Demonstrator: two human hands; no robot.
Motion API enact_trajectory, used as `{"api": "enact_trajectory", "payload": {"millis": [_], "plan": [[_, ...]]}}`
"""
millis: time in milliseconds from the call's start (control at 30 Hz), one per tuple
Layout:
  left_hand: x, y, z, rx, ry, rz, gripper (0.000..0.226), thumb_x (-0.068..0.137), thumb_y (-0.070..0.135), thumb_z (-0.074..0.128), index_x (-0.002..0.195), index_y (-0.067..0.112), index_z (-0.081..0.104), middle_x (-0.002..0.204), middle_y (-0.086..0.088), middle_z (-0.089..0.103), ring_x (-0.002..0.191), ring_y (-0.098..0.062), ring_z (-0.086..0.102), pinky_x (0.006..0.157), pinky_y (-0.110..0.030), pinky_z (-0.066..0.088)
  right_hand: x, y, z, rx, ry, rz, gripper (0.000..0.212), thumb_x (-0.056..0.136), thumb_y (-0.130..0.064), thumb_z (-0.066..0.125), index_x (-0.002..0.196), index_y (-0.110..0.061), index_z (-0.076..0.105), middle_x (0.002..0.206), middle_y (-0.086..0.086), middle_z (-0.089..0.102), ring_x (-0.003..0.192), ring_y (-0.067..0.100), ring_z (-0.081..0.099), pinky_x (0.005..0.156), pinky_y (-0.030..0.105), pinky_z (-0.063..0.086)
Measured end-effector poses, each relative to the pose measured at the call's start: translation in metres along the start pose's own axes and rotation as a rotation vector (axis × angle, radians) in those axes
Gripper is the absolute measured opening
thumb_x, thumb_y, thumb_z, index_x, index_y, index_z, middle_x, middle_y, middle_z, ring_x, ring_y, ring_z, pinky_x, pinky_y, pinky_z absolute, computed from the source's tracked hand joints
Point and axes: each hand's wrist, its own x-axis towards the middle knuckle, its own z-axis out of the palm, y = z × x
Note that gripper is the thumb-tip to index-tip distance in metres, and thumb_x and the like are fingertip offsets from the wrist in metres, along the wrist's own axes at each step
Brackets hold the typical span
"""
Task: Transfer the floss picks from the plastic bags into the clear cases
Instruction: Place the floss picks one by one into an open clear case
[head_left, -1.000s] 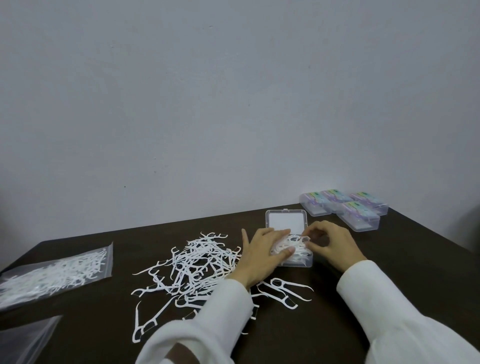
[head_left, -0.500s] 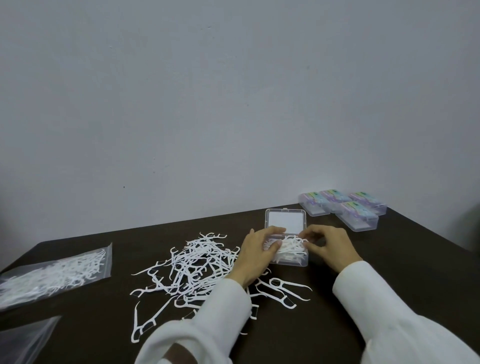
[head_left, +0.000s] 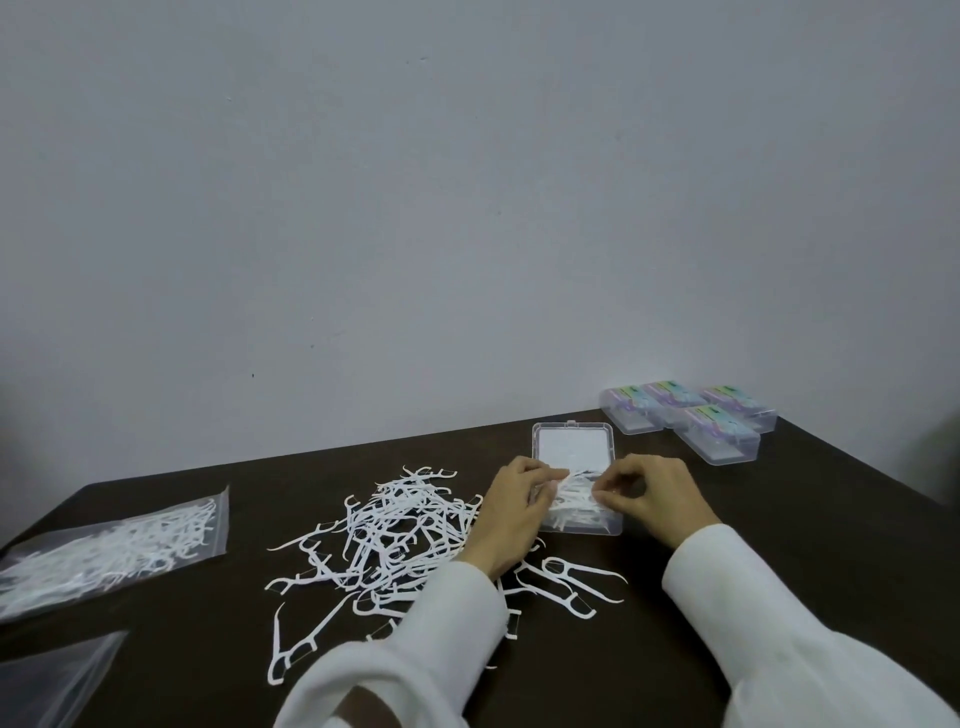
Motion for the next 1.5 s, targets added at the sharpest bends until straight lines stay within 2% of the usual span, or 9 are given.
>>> {"api": "enact_trajectory", "payload": {"millis": [133,333,600,800,1033,1200,1300,1400,1500], "plan": [[0.0,0.0,-0.002,0.089,0.029,0.005,0.029,0.098,0.026,0.048,0.124,0.028,0.061,0.109,0.008,0.046,0.109,-0.009,0.043,0.097,-0.029,0.034,0.0,0.002,0.0,0.012,0.002,0.008,0.012,0.081,-0.019,0.07,0.087,-0.028,0.065,0.088,-0.005,0.066,0.084,0.006,0.06,0.084,0.025,0.052],[0.0,0.003,-0.005,0.415,0.052,0.083,0.03,0.098,0.038,0.042,0.125,0.047,0.054,0.116,0.012,0.045,0.109,-0.006,0.034,0.081,-0.03,0.013,-0.003,0.001,0.001,-0.044,0.074,-0.07,0.024,0.082,-0.016,0.067,0.103,-0.027,0.062,0.097,-0.007,0.056,0.085,0.005,0.057,0.083,0.021,0.05],[0.001,0.0,-0.005,0.189,0.026,0.063,0.032,0.098,0.04,0.041,0.122,0.034,0.06,0.119,0.012,0.054,0.11,-0.005,0.038,0.098,-0.032,0.02,-0.002,0.002,-0.003,-0.047,0.057,-0.055,0.009,0.081,-0.016,0.069,0.086,-0.023,0.066,0.104,-0.004,0.056,0.087,0.007,0.056,0.085,0.022,0.049],[0.0,-0.003,-0.007,0.053,-0.048,0.063,0.042,0.083,0.048,0.063,0.12,0.027,0.062,0.122,0.014,0.056,0.113,-0.004,0.038,0.099,-0.032,0.033,-0.003,0.005,-0.006,-0.048,-0.092,0.033,0.034,0.084,-0.021,0.066,0.117,-0.025,0.058,0.126,-0.005,0.056,0.116,0.013,0.052,0.1,0.03,0.041],[0.001,-0.002,-0.007,0.089,-0.091,0.078,0.037,0.097,0.032,0.049,0.131,0.021,0.054,0.134,0.009,0.05,0.118,-0.001,0.033,0.103,-0.025,0.03,-0.003,0.004,-0.006,-0.102,-0.056,-0.022,0.019,0.084,-0.021,0.066,0.102,-0.024,0.064,0.116,-0.004,0.06,0.105,0.009,0.054,0.094,0.023,0.044],[-0.006,0.004,-0.015,0.094,-0.06,0.052,0.039,0.1,0.027,0.043,0.138,0.019,0.046,0.138,0.005,0.047,0.124,-0.006,0.034,0.106,-0.023,0.028,-0.011,-0.013,-0.009,-0.06,0.005,-0.101,0.012,0.083,-0.023,0.066,0.094,-0.027,0.063,0.096,-0.006,0.06,0.085,0.006,0.056,0.076,0.014,0.044],[-0.014,0.004,-0.027,0.12,-0.056,0.046,0.035,0.098,0.023,0.049,0.133,0.021,0.051,0.131,0.003,0.052,0.118,-0.008,0.04,0.102,-0.028,0.036,-0.022,-0.031,-0.009,-0.118,-0.081,-0.06,0.008,0.084,-0.034,0.063,0.091,-0.031,0.061,0.09,-0.006,0.061,0.082,0.008,0.057,0.075,0.02,0.047],[-0.027,0.002,-0.045,0.162,-0.082,0.054,0.03,0.096,0.019,0.051,0.125,0.024,0.058,0.125,0.005,0.056,0.113,-0.009,0.042,0.094,-0.019,0.033,-0.038,-0.047,-0.002,-0.33,-0.315,0.06,0.045,0.073,-0.064,0.062,0.102,-0.03,0.062,0.1,-0.008,0.059,0.093,0.009,0.057,0.085,0.027,0.048],[-0.041,-0.003,-0.066,0.149,-0.158,-0.021,0.028,0.094,0.019,0.054,0.12,0.024,0.062,0.124,0.006,0.057,0.114,-0.005,0.047,0.1,-0.022,0.034,-0.052,-0.057,0.009,-0.429,-0.351,0.096,0.072,0.064,-0.072,0.064,0.116,-0.024,0.057,0.116,-0.005,0.053,0.108,0.013,0.053,0.092,0.032,0.046]]}}
